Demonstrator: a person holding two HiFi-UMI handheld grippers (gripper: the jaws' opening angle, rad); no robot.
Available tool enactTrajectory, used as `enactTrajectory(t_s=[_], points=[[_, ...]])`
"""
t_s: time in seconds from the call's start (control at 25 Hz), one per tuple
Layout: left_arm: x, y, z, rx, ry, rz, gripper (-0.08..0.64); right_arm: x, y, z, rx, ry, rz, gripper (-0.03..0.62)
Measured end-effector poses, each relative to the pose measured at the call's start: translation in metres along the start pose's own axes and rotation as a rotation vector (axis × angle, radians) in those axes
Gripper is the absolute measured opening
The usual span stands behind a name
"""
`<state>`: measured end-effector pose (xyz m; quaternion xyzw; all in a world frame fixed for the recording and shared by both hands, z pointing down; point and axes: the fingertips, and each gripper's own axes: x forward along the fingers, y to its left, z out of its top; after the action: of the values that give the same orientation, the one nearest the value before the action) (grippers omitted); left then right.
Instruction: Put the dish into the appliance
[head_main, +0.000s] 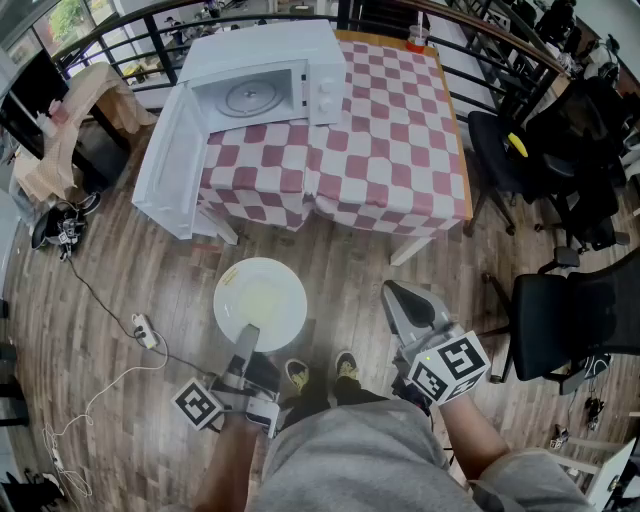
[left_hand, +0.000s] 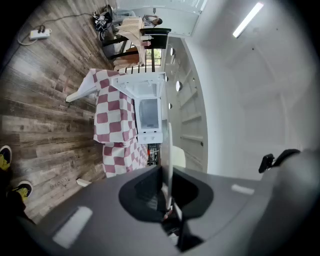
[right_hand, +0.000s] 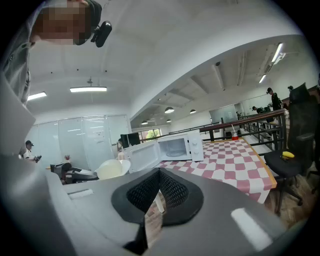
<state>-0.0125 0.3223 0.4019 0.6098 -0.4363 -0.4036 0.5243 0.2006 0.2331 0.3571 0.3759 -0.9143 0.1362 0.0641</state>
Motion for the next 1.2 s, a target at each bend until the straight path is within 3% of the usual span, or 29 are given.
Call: enactTrajectory(t_s=[0.28, 0.68, 0.88, 1.2], points=[[-0.003, -0.003, 0.003, -0.020, 0.010, -0.008, 0.025, 0.003, 0.015, -0.004, 0.030, -0.003, -0.007, 0.000], [-0.026, 0.001, 0.037, -0.004, 0.015, -0.013, 0.025, 0.028, 0.051, -0.003, 0.109, -0.030, 0.003, -0.002], [-0.042, 0.005, 0.056, -0.031, -0.002, -0.032, 0.025, 0.041, 0.079, -0.004, 0.078, -0.023, 0.014, -0.002], [-0.048, 0.005, 0.078, -0.008, -0.002, -0.037, 0.025, 0.056, 0.097, -0.001, 0.068, -0.025, 0.032, -0.002]])
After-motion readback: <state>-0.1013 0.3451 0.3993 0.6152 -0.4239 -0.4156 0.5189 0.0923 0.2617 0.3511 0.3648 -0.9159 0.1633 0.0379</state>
